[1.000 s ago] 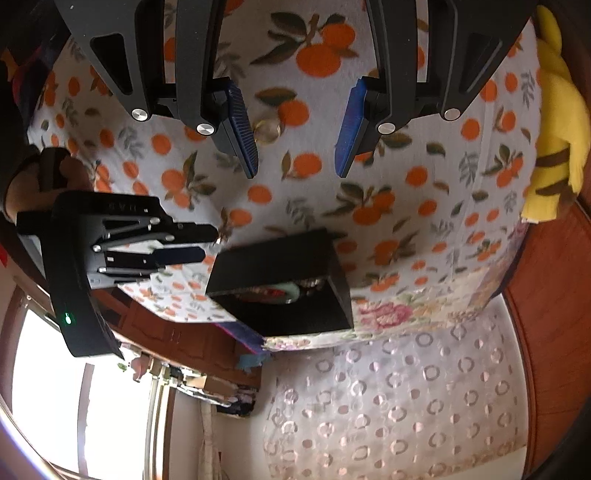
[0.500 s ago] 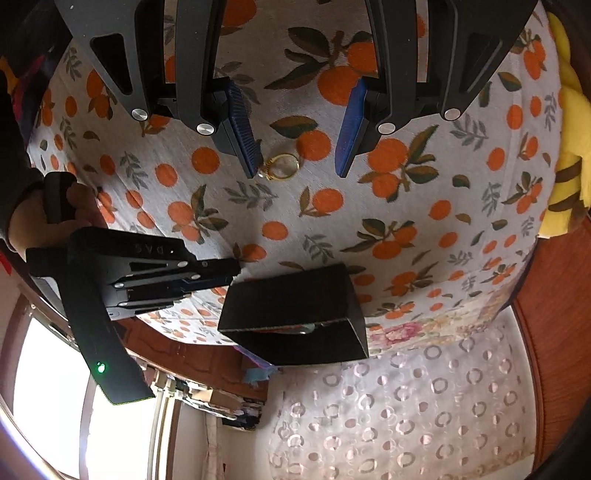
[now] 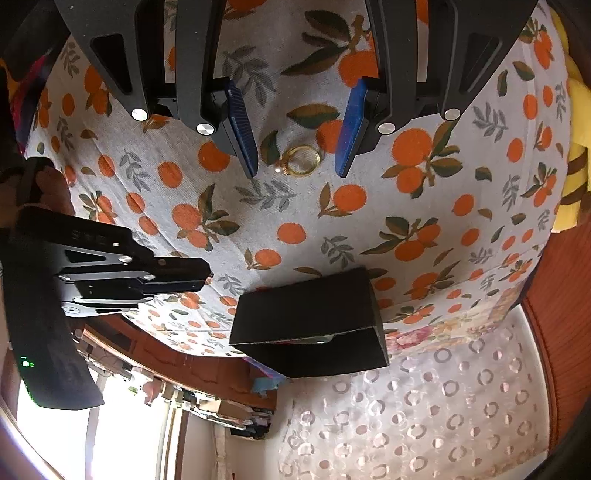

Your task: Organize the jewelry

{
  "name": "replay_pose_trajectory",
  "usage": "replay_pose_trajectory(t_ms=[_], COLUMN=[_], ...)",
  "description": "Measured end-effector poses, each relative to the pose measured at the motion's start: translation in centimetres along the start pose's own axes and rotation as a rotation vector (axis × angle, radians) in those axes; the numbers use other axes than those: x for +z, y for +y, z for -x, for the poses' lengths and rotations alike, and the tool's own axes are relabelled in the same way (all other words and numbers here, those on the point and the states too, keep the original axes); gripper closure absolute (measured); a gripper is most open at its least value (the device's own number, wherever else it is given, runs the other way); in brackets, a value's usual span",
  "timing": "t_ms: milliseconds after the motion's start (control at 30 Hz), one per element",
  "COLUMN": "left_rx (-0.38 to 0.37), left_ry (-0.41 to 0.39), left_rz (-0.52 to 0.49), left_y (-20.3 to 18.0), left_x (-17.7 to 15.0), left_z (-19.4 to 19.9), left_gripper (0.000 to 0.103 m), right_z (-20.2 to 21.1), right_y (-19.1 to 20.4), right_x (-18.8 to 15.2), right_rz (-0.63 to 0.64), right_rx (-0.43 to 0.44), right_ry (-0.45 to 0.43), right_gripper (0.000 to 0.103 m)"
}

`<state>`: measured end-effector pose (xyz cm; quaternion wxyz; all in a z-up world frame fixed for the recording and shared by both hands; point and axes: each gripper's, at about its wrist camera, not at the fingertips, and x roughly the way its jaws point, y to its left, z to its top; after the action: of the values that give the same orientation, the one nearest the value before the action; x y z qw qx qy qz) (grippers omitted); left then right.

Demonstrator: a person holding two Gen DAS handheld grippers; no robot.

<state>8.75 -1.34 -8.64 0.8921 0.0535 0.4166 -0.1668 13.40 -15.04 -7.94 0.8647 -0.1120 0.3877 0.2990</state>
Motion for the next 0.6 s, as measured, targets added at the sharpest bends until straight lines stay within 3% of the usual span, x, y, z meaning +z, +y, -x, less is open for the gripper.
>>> replay_pose_trajectory(t_ms=[67, 200, 600], left_rx=[0.006, 0.006, 0.012], left_ry=[0.006, 0.004, -0.050], left_rz=[-0.012, -0.013, 0.001], left_y=[-0.3, -0.3, 0.0], left_x=[0.0, 0.1, 1.5], left_z=[-0.2, -0.3, 0.7], left_gripper=[0.063, 0.079, 0.079], right_z=[0.4, 0.5, 1.4], right_y=[0.2, 0.4, -0.2], right_x=[-0.1, -0.3, 0.6], right_rz=[0.002, 0.012, -0.004], right_rx=[0.004, -0.012, -0.016], right_ry=[-0.005, -0.001, -0.033], right_gripper=[0.087, 0.087, 0.087])
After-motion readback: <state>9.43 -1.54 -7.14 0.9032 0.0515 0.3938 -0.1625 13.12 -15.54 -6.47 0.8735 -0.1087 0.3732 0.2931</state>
